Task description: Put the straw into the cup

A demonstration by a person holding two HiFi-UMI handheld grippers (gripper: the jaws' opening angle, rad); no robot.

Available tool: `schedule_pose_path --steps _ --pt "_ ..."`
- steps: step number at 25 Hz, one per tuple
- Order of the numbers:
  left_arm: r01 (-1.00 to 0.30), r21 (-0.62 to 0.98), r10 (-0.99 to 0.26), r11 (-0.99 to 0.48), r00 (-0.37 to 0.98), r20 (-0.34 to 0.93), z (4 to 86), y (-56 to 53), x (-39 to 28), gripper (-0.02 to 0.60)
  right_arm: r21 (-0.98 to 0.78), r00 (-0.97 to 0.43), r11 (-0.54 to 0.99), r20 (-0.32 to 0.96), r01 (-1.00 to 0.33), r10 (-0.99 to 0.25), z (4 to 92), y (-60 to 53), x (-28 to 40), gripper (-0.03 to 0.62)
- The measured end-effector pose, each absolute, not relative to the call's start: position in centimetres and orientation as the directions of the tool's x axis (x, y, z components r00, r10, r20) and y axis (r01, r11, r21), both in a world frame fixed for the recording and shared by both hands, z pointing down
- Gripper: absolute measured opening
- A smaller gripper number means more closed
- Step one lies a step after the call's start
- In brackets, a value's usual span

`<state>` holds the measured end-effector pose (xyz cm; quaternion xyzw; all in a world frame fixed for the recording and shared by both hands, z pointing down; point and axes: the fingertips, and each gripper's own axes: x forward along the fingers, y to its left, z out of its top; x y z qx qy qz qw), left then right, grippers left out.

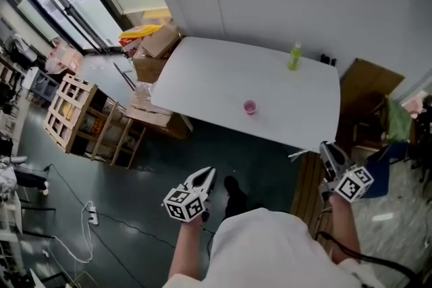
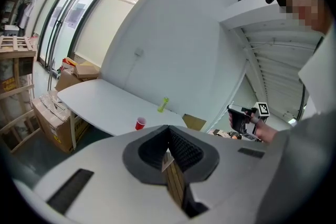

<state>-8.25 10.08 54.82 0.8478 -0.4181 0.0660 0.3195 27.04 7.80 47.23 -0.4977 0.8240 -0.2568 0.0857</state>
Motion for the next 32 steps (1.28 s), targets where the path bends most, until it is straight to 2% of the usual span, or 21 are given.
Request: schedule_pose_path --steps 22,32 --pt "-0.636 0.496 -0.510 -0.591 0.771 0.380 55.7 -5.6 -12.1 0.002 -0.488 -0.389 0.272 0.156 -0.829 -0.908 47.0 -2.9 20.4 0.048" --pt "-0.620 0.525 -0.497 -0.583 0.783 0.373 56.2 -8.3 -14.0 0.002 -0.478 -0.387 0.267 0.170 -0.837 -0.906 47.1 -6.2 17.6 0.048"
